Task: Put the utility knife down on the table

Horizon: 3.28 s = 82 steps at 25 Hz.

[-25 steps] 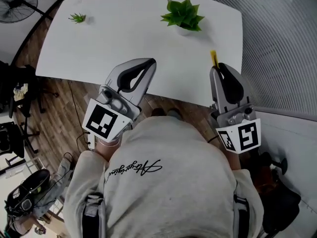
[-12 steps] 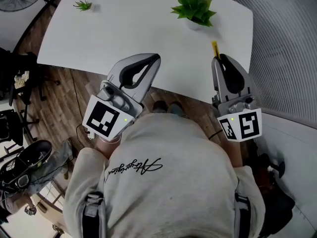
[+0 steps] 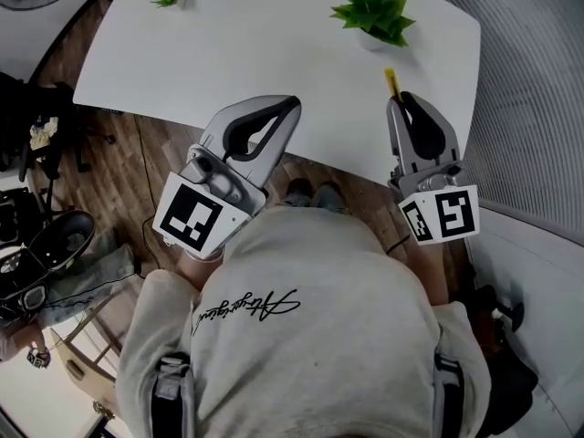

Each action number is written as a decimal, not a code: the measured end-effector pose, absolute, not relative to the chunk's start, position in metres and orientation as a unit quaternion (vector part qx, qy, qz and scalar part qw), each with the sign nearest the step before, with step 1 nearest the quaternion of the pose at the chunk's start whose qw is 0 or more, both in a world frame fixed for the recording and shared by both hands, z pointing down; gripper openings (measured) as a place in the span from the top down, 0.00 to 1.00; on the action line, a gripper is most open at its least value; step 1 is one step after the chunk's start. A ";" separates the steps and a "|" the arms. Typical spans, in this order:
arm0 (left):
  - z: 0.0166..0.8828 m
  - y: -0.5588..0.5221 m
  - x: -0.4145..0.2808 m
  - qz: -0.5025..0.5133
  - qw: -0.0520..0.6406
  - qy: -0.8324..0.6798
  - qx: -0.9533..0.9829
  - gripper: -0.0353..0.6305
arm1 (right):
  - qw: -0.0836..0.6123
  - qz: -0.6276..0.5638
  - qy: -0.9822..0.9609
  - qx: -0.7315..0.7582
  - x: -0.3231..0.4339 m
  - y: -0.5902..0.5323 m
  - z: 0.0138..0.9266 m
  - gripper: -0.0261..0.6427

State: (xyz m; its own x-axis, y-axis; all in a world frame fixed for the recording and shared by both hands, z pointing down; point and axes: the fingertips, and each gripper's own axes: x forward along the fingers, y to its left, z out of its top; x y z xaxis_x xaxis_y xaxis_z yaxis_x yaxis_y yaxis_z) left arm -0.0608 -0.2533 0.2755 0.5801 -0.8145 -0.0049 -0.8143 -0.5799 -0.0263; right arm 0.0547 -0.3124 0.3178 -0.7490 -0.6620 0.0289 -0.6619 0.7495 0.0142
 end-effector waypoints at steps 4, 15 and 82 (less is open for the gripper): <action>0.277 -0.254 -0.062 -0.005 0.012 0.459 -0.888 0.95 | 0.026 0.006 -0.936 0.350 0.050 -0.316 0.329 0.87; 0.280 -0.254 -0.068 -0.009 0.008 0.471 -0.882 0.95 | 0.054 0.024 -0.938 0.342 0.040 -0.328 0.361 0.87; 0.286 -0.256 -0.102 -0.025 -0.001 0.537 -0.843 0.95 | 0.332 0.036 -0.896 0.294 0.016 -0.370 0.536 0.87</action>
